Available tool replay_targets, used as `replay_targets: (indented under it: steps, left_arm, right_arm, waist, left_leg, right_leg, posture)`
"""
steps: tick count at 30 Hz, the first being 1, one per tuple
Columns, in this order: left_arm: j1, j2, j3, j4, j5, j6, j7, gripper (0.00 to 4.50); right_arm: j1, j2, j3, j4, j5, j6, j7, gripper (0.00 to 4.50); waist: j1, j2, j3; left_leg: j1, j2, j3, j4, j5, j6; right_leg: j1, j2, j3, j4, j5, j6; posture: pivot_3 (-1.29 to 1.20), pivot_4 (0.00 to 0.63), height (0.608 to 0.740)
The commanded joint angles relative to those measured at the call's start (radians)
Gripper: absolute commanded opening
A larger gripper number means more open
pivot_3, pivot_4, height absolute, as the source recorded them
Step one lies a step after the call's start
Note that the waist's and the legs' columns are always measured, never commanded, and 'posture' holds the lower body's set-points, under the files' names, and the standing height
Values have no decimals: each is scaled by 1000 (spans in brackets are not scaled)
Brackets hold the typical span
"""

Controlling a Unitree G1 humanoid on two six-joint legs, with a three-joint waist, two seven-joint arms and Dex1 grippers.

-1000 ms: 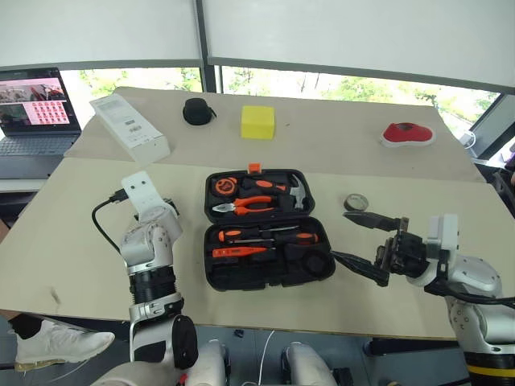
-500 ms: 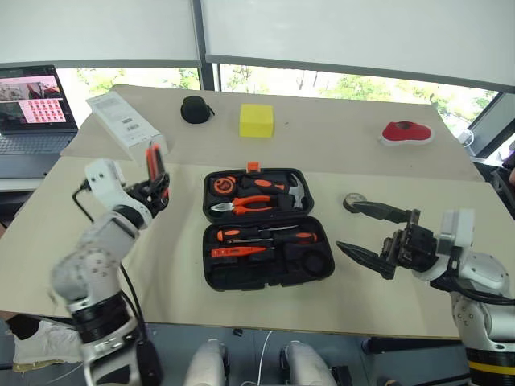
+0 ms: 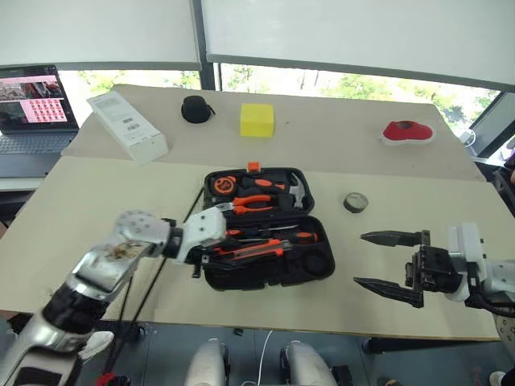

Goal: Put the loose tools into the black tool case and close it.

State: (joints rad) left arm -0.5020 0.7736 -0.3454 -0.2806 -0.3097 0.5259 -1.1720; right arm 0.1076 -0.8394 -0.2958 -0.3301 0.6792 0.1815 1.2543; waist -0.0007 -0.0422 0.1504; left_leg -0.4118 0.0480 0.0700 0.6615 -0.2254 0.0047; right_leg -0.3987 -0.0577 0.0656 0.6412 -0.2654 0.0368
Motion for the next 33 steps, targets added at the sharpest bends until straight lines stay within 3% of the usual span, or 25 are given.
replay_targets:
  steps: [1,8,24,25,28,33]
  left_arm:
    - [-47,1,-53,-15,68,46,11,1723]
    - [-52,42,-109,-51,126,82,-25,1723]
    - [-36,-34,-147,-77,162,160,37,1723]
    - [-30,-49,-132,-79,149,151,44,2734]
    - [-8,-89,-47,-93,64,131,37,3674]
    - [7,-136,114,-13,-38,30,24,3674]
  right_arm:
    - [-3,-9,-9,-45,0,12,-12,4500]
    - [-3,-2,-7,-63,-2,20,-38,4500]
    - [-8,-7,-11,-54,-18,28,-36,4500]
    - [-6,-6,-12,-56,-16,30,-36,4500]
    - [-2,-3,-13,-59,-8,35,-36,4500]
    - [-1,8,-18,-57,10,48,-40,4500]
  waist:
    - [-2,0,0]
    - [1,0,0]
    - [15,0,0]
    - [16,0,0]
    - [17,0,0]
    - [12,0,0]
  left_leg:
    - [-2,0,-1,0,0,0]
    - [-4,0,-3,0,0,0]
    - [-3,-1,-3,4,0,0]
    - [-4,-1,-3,5,0,0]
    - [-4,-1,-3,7,0,1]
    - [-4,0,-6,8,0,1]
  right_leg:
    - [-2,0,0,1,0,0]
    - [-4,0,0,2,0,0]
    - [-3,0,0,4,0,1]
    - [-3,0,0,4,0,1]
    - [-2,0,0,5,0,1]
    - [-3,0,0,6,0,1]
  posture:
    - [0,150,740]
    - [0,150,740]
    - [0,150,740]
    - [0,150,740]
    - [0,150,740]
    - [0,150,740]
